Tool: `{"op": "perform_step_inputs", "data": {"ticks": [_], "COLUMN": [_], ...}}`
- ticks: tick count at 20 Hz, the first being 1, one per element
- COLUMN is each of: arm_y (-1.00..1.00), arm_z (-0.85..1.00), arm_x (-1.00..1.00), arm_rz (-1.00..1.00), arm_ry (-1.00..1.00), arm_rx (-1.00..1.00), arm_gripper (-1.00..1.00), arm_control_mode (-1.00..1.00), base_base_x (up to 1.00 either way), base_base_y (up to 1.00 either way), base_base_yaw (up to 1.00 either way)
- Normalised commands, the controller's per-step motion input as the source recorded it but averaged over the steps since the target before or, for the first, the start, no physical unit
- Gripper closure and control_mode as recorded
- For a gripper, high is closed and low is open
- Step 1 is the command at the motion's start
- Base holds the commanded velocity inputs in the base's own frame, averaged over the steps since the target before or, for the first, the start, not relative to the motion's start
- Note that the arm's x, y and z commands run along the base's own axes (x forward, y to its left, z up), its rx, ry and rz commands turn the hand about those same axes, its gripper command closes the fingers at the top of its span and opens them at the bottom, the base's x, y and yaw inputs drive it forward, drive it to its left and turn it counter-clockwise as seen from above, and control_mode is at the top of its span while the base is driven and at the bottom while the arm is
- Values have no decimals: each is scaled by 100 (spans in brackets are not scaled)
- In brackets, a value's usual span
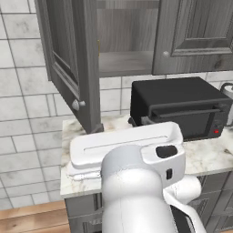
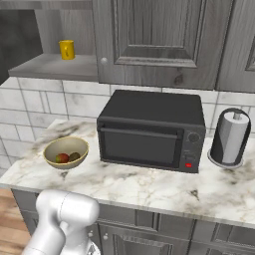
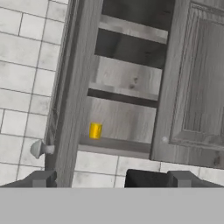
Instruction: Open the cabinet. Pick the mango and kiwi from the cabinet and place them into the bowl. Then close the cabinet.
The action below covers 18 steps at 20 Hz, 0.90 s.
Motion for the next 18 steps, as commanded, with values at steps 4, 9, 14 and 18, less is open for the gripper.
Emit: {"op": "perform_step_inputs", "data": {"ticks": [4,9,14,18], "arm_y": [15,21,22,21], "arm_z": [0,0,0,-7], "arm_x": [13,21,25,31], "arm_rz": [-17,-14,-12,-12], "arm_ry": [0,2,6,0], "arm_rx": [-1,-3,-4,-7], "arm_gripper": [-100,-100,-100,-100], "arm_control_mode": [-100,-100,-100,-100], "base_base_x": [0,0,0,0], "base_base_y": [0,0,0,0], "base_base_yaw": [0,0,0,0]}}
